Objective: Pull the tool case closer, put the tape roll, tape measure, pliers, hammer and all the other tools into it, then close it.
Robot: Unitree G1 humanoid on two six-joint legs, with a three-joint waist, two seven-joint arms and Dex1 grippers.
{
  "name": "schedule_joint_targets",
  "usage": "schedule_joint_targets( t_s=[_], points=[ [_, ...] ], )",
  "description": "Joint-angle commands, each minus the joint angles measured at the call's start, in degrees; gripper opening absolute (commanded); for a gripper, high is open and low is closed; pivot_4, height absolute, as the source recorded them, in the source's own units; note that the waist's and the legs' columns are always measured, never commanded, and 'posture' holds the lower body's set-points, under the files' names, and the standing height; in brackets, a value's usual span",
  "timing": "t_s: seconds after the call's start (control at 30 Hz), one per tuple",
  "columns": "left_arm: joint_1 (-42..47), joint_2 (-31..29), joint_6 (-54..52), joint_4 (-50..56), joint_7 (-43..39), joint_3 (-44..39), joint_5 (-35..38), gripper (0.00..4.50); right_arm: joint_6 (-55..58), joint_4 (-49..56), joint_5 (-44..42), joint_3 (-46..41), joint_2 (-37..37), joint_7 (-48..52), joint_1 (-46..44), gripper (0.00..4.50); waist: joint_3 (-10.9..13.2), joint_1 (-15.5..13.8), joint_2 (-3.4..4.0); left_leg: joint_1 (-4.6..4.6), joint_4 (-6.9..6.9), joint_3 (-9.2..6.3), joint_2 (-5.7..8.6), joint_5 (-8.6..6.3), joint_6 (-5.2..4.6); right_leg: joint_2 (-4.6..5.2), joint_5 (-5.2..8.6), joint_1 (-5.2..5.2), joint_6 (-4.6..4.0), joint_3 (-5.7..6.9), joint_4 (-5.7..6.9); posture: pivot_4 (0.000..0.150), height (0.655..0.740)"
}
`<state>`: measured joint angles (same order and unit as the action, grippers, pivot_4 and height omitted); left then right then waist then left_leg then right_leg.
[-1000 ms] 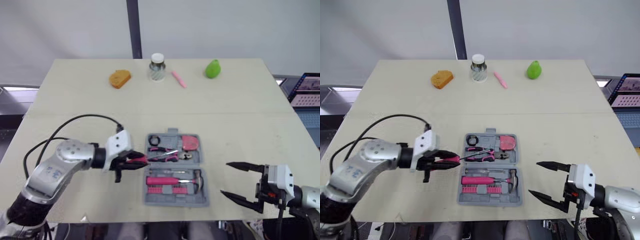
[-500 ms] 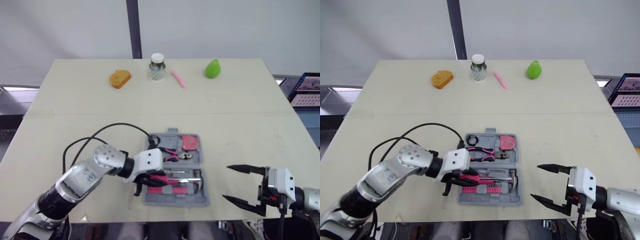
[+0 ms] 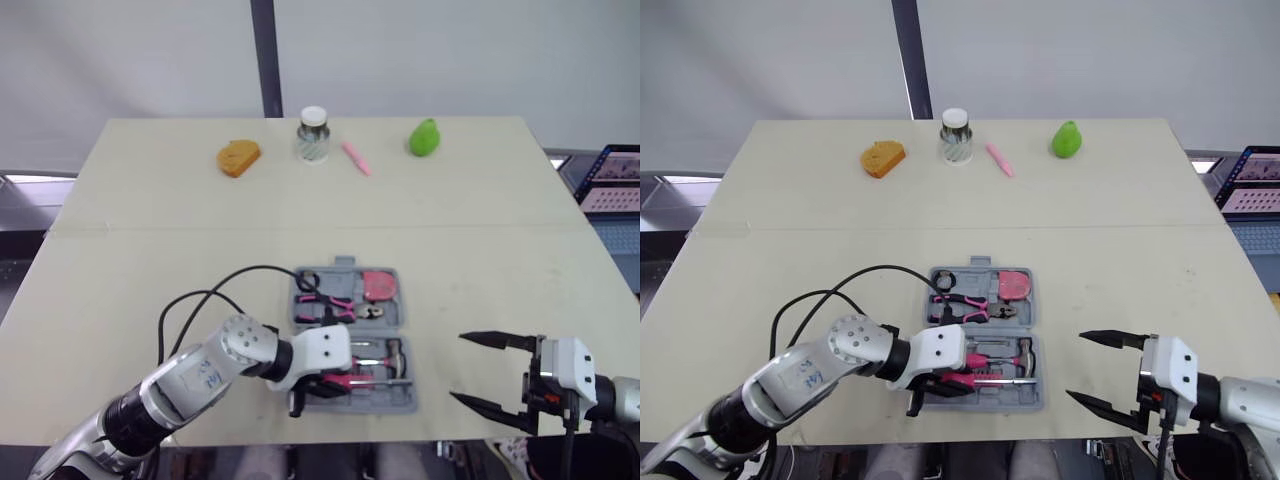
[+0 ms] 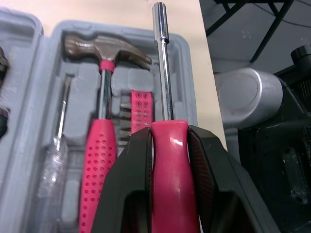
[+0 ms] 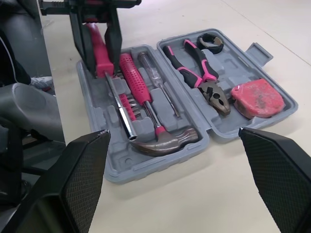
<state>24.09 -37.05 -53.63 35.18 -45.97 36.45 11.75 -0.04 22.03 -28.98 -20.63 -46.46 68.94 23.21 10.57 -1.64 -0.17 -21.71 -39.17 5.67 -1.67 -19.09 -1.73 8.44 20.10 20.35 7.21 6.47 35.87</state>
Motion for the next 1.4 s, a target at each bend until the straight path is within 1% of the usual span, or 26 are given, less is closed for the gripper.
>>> schedule_joint_targets(
  t_s=[0.03,0.23,0.4,0.67,1.17,1.4],
  points=[
    [-0.22,1.26,-1.7,2.17,1.99,1.53,-0.98,0.6,-0.13,0.79,-1.05,-1.94,-0.76,0.94,0.41,4.5,0.0,-0.14,0.0,0.0,-0.01,-0.03,0.03,0.01,-0.02,0.03,0.0,-0.03,0.0,-0.02,0.0,0.15,0.695],
    [-0.42,2.43,-2.47,1.33,3.7,4.11,-2.03,0.6,0.36,1.25,-1.32,-2.67,-1.18,1.0,0.93,4.5,0.0,-0.15,0.0,0.0,-0.02,-0.06,0.03,0.01,-0.02,0.03,0.0,-0.06,0.0,-0.1,-0.01,0.15,0.695],
    [0.61,3.05,-1.71,-0.44,3.41,5.52,-2.67,0.6,0.76,2.08,-1.68,-4.01,-1.27,0.86,2.2,4.5,0.0,-0.19,0.0,0.0,-0.04,-0.08,0.04,0.01,-0.02,0.03,0.0,-0.07,0.0,-0.12,-0.01,0.15,0.695],
    [1.23,1.3,-0.71,-1.56,1.96,5.79,-3.82,0.6,1.45,3.31,-1.53,-4.49,-0.63,-0.09,3.32,4.5,-0.01,-0.16,0.01,0.0,-0.05,-0.1,0.04,0.01,-0.02,0.03,0.0,-0.09,0.0,-0.11,-0.01,0.15,0.695],
    [2.96,2.79,1.12,-5.02,1.04,8.58,-6.22,0.6,3.23,5.32,-1.9,-6.37,-0.39,-1.12,4.46,4.5,-0.01,-0.53,0.01,0.01,-0.08,-0.13,0.05,0.01,-0.02,0.02,0.0,-0.14,0.0,-0.06,-0.01,0.15,0.695],
    [3.0,4.85,0.53,-5.48,1.3,9.1,-6.57,0.6,3.8,5.93,-1.86,-6.77,-0.09,-1.38,4.8,4.5,-0.01,-0.9,0.02,0.01,-0.1,-0.12,0.06,0.02,-0.03,0.02,0.0,-0.14,0.0,0.0,0.01,0.15,0.695]
  ],
)
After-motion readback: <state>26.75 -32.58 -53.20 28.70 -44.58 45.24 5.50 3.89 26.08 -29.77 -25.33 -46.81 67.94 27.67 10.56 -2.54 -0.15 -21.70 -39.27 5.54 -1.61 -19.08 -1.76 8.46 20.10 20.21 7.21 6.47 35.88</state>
